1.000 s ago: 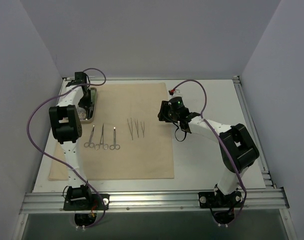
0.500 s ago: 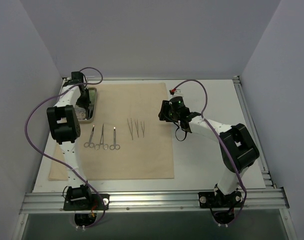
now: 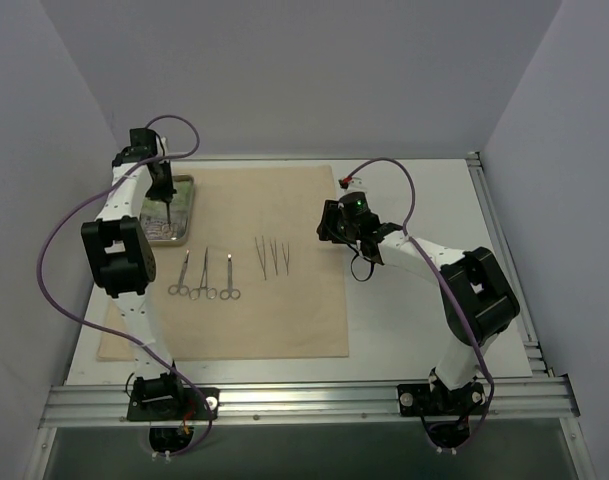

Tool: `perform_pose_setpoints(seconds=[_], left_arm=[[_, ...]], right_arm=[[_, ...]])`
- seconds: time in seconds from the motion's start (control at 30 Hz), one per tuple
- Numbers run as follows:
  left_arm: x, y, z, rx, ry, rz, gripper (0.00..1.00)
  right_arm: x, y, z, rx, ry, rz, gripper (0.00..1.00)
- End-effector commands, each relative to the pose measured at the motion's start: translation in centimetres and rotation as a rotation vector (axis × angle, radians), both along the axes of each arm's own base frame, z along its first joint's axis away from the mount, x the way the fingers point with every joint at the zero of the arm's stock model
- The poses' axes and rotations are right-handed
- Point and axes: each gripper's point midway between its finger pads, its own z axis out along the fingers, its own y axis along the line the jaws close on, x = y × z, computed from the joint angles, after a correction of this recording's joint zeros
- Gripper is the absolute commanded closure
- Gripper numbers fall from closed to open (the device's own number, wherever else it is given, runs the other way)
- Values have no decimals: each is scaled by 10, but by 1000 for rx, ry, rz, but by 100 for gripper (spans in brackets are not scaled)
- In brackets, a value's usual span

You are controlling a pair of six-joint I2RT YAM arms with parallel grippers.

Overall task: Open and lay out the surgical kit
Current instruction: Pick up the medical item from the container, then place the medical item in the surgical kit.

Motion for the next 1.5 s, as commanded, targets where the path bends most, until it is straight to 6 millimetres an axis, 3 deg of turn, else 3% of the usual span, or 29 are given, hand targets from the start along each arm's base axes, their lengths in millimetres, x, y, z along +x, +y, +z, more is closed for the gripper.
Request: perform_pose_setpoints(seconds=[0.0,0.17,0.2,0.27,0.3,0.33,0.37,0.43,0.47,0.5,0.63,0.73,0.8,1.0,1.17,1.27,1.47], left_arm=[[-1,-1,36,-27,-72,-2,98],[-12,-12,65,-68,-115,-30,98],[-19,-13,78,-68,-130,-40,98],[-36,-18,74,-81,-103,-84,98],[-45,-20,88,-83,-134,-101,98],[-53,-23,88,-92,-128,-114,98],[-69,-24,72,-77,-78,-162,98],[-93,-29,71,-85,-41,-199,98],[-111,-30,52,-89,25,-212,98],[-124,-32,52,-93,42,-220,98],[-155,-41,30,-117,89,-233,98],[-153,-59,31,-104,92,-225,98],[-147,-61,34,-45,91,-188,98],[-134,-161,38,-112,19,-162,98],[-132,-222,2,-138,39,-171,98],[-133,-236,-14,-124,87,-169,98],[-125,-238,-28,-113,91,-133,98]], right_arm=[[10,-4,33,14,-69,-23,58],[6,-6,35,20,-72,-27,58],[6,-6,34,21,-71,-28,58],[5,-7,36,23,-77,-29,58],[4,-8,36,24,-77,-32,58],[4,-7,37,28,-83,-30,58],[3,-8,35,28,-80,-31,57],[3,-8,35,32,-82,-33,58],[2,-8,34,33,-81,-30,58],[2,-8,34,37,-81,-30,57],[1,-6,32,52,-81,-24,57],[0,-4,33,59,-76,-17,58],[-1,-5,34,63,-72,-20,58],[-8,-12,31,67,-58,-59,58],[-12,-14,32,86,-51,-76,58],[-12,-15,34,79,-47,-77,58],[-10,-24,40,55,-66,-113,57]])
